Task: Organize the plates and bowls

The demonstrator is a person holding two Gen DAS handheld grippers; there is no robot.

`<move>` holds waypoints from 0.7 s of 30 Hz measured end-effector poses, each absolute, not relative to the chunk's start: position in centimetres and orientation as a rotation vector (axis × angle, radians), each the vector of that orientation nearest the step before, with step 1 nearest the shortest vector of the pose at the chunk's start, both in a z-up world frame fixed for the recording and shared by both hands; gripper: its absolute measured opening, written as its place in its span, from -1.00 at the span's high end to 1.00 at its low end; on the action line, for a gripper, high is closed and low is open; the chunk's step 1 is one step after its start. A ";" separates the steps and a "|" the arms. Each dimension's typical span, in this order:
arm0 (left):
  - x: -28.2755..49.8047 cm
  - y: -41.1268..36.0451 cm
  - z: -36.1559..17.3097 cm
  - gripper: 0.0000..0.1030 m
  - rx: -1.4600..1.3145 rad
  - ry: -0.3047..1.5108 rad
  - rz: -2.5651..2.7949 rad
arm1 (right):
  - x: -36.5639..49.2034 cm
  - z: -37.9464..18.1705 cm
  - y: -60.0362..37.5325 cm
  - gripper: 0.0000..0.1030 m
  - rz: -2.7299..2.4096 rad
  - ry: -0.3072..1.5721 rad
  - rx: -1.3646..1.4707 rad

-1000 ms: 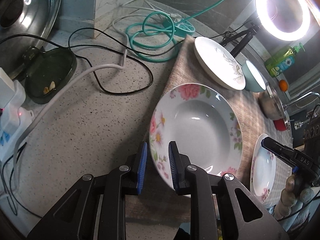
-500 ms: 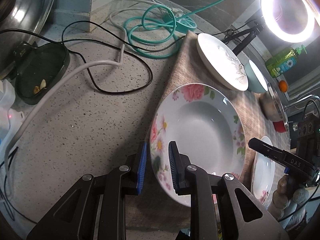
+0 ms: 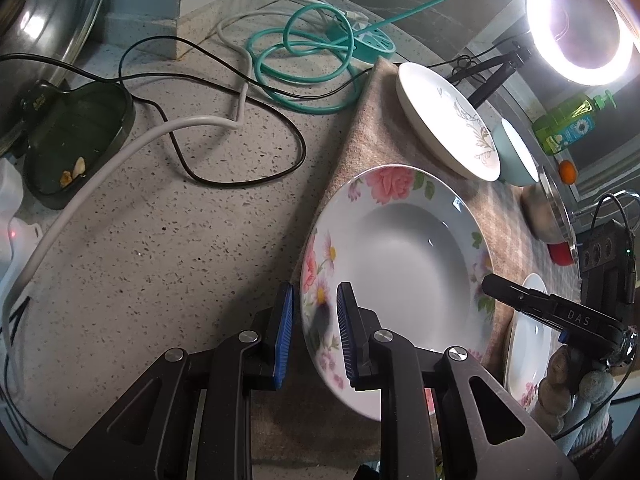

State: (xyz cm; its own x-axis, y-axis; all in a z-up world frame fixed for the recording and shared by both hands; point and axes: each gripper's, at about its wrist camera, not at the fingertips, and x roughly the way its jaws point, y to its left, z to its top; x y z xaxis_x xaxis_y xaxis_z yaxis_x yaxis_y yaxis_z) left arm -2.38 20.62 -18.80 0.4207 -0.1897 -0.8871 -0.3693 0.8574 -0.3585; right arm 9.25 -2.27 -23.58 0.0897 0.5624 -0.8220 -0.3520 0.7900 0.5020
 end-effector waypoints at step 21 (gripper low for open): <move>-2.4 20.5 -18.8 0.73 -0.557 1.137 0.116 | 8.9 -23.5 -2.0 0.85 0.702 1.306 0.174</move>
